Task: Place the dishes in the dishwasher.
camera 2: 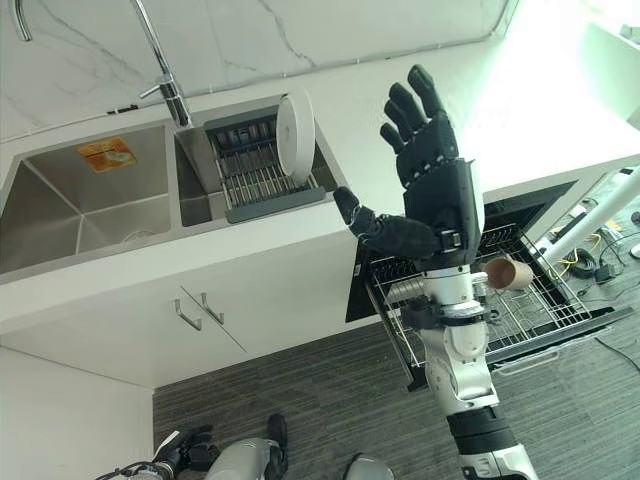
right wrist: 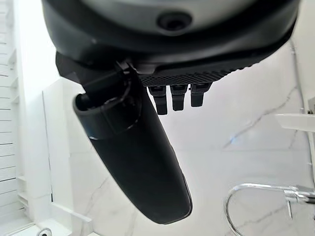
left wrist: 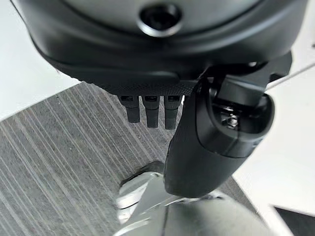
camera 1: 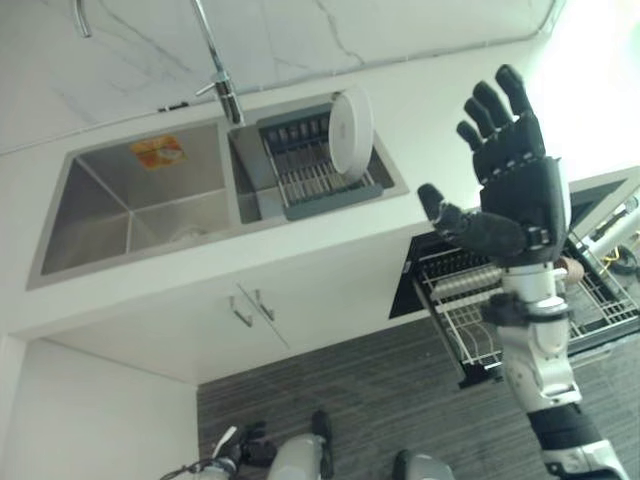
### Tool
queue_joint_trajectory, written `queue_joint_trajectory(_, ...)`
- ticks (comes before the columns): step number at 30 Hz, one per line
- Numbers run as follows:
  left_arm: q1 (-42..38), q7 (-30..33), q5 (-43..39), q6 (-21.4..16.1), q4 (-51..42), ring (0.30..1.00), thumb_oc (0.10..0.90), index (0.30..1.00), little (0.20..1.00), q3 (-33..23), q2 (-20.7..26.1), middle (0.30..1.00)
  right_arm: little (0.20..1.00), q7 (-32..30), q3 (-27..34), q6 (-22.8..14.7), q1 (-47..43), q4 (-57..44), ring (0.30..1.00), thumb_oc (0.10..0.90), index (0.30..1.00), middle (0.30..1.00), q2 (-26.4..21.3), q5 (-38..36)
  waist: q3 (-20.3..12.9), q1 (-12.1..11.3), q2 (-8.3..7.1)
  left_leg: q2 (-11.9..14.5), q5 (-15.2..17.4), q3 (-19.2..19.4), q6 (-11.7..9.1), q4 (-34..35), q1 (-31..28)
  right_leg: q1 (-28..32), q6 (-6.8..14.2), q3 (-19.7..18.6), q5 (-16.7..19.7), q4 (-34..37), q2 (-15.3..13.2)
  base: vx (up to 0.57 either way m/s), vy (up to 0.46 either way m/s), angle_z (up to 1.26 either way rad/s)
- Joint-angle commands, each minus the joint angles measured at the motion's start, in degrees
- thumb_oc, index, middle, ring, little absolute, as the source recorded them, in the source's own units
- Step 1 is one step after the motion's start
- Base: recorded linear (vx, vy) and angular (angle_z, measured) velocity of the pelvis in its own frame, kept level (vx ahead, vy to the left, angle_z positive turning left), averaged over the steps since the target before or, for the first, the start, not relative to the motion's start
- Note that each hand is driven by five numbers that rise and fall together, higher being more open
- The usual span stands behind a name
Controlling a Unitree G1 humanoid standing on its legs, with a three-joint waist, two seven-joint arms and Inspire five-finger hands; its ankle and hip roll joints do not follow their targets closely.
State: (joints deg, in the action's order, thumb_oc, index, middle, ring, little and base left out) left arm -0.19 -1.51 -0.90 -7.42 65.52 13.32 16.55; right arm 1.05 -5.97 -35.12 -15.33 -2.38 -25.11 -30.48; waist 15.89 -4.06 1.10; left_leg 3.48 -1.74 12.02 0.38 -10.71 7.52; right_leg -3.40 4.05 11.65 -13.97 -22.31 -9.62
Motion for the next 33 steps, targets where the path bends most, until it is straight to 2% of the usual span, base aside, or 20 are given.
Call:
queue_joint_trajectory(1, 1.05, 0.12, 4.79, -0.19, 0.08, 0.9, 0.8, 0.9, 0.9, 3.3, -3.32, 0.9, 0.9, -2.76, 3.94, -7.45, -4.18, -7.93, 0.9, 0.8, 0.9, 0.9, -1.25, 1.56, -4.22, 0.33, 0.27, 1.39, 7.4, -3.66, -3.55, -6.48, 3.89, 0.87, -0.38, 5.03, 1.96, 5.13, 3.95, 0.08, 0.002, -0.05)
queue_joint_trajectory(4, 1.09, -0.14, 5.6, 0.06, -0.08, 0.9, 0.8, 0.9, 0.9, 3.94, -3.03, 0.9, 0.9, -2.23, 4.01, -3.11, -5.1, -8.39, 0.9, 0.8, 0.9, 0.9, -1.35, -0.97, -4.21, -0.08, 0.22, 1.14, 7.53, -3.77, -3.41, -6.48, 3.7, 1.03, -0.45, 5.25, 2.01, 5.13, 3.86, 0.1, 0.015, 0.05)
queue_joint_trajectory(5, 1.15, -0.25, 6.14, 0.28, -0.11, 0.9, 0.8, 0.9, 0.9, 4.34, -2.98, 0.9, 0.9, -2.19, 3.84, 0.25, -5.92, -7.94, 0.9, 0.8, 0.9, 0.9, -1.25, -4.34, -4.17, -0.43, 0.12, 1.02, 7.53, -3.81, -3.38, -6.48, 3.58, 1.12, -0.47, 5.46, 2.1, 5.13, 3.69, 0.13, 0.028, 0.06)
queue_joint_trajectory(7, 1.19, -0.2, 6.9, 0.52, -0.15, 0.9, 0.8, 0.9, 0.9, 5.29, -3.03, 0.9, 0.9, -3.02, 3.21, 1.97, -7.22, -6.55, 0.9, 0.8, 0.9, 0.9, -0.65, -6.19, -4.0, -0.83, 0.08, 0.96, 7.47, -4.04, -3.34, -6.48, 3.57, 1.14, -0.54, 5.61, 2.2, 5.13, 3.56, 0.13, 0.04, 0.02)
queue_joint_trajectory(10, 1.09, 0.49, 9.12, 1.06, 0.07, 0.9, 0.8, 0.9, 0.9, 6.76, -3.07, 0.9, 0.9, -4.63, 2.7, 1.46, -9.29, -4.53, 0.9, 0.8, 0.9, 0.9, 0.19, -6.46, -3.67, -1.4, 0.11, 0.9, 7.44, -4.33, -3.28, -6.48, 3.73, 0.99, -0.45, 5.79, 2.38, 5.13, 3.3, 0.12, 0.059, 0.06)
queue_joint_trajectory(11, 0.19, 1.44, 10.72, 2.13, 0.1, 0.9, 0.8, 0.9, 0.9, 8.39, -2.82, 0.9, 0.9, -8.06, 2.12, 2.33, -13.7, -3.41, 0.9, 0.8, 0.9, 0.9, 0.22, -3.36, -2.8, -1.95, 0.12, 0.61, 7.53, -4.89, -3.14, -6.48, 4.04, 0.26, -0.38, 5.96, 2.81, 5.13, 2.97, 0.09, 0.069, 0.07)
queue_joint_trajectory(13, -0.4, 1.7, 11.36, 2.45, 0.06, 0.9, 0.8, 0.9, 0.9, 9.13, -2.56, 0.9, 0.9, -9.47, 2.01, 3.26, -15.79, -2.85, 0.9, 0.8, 0.9, 0.9, 0.18, -2.39, -2.2, -2.15, 0.19, 0.37, 7.57, -5.32, -3.0, -6.48, 4.18, -0.1, -0.37, 5.95, 3.06, 5.13, 2.86, 0.07, 0.061, 0.03)
queue_joint_trajectory(18, -2.11, 6.55, 19.99, 4.43, -0.03, 0.9, 0.8, 0.9, 0.9, 12.4, -1.09, 0.9, 0.9, -12.57, 2.34, 7.57, -22.68, 0.99, 0.9, 0.8, 0.9, 0.9, -2.24, -4.02, -0.19, -2.7, 0.23, -1.44, 8.35, -7.0, -1.93, -6.48, 3.61, -1.21, -0.25, 5.44, 4.2, 5.13, 2.51, 0.1, 0.08, 0.03)
queue_joint_trajectory(24, -3.83, 8.23, 21.25, 5.7, -0.25, 0.9, 0.8, 0.9, 0.9, 16.49, -0.5, 0.9, 0.9, -11.92, 2.61, 9.08, -28.17, 7.62, 0.9, 0.8, 0.9, 0.9, -4.49, -7.82, 1.91, -3.41, 1.04, -3.0, 8.66, -8.5, -0.6, -6.48, 3.3, -1.74, -0.07, 4.89, 5.17, 5.13, 2.28, 0.08, 0.047, 0.0)
queue_joint_trajectory(28, -3.92, 11.72, 24.76, 5.99, -0.33, 0.9, 0.8, 0.9, 0.9, 17.83, 0.26, 0.9, 0.9, -11.91, 2.63, 9.79, -30.55, 10.22, 0.9, 0.8, 0.9, 0.9, -4.8, -10.05, 2.93, -4.01, 1.63, -3.61, 8.68, -9.2, -0.17, -6.48, 3.71, -1.98, -0.03, 4.94, 5.32, 5.13, 2.23, 0.04, 0.016, 0.04)
queue_joint_trajectory(33, -3.63, 13.84, 25.8, 5.96, -0.47, 0.9, 0.8, 0.9, 0.9, 18.67, 0.66, 0.9, 0.9, -12.64, 2.29, 10.49, -31.83, 11.77, 0.9, 0.8, 0.9, 0.9, -4.7, -9.55, 3.88, -4.71, 1.96, -4.02, 9.01, -9.8, -0.03, -6.48, 3.56, -1.56, 0.0, 5.04, 4.92, 5.13, 2.22, 0.05, 0.0, 0.07)
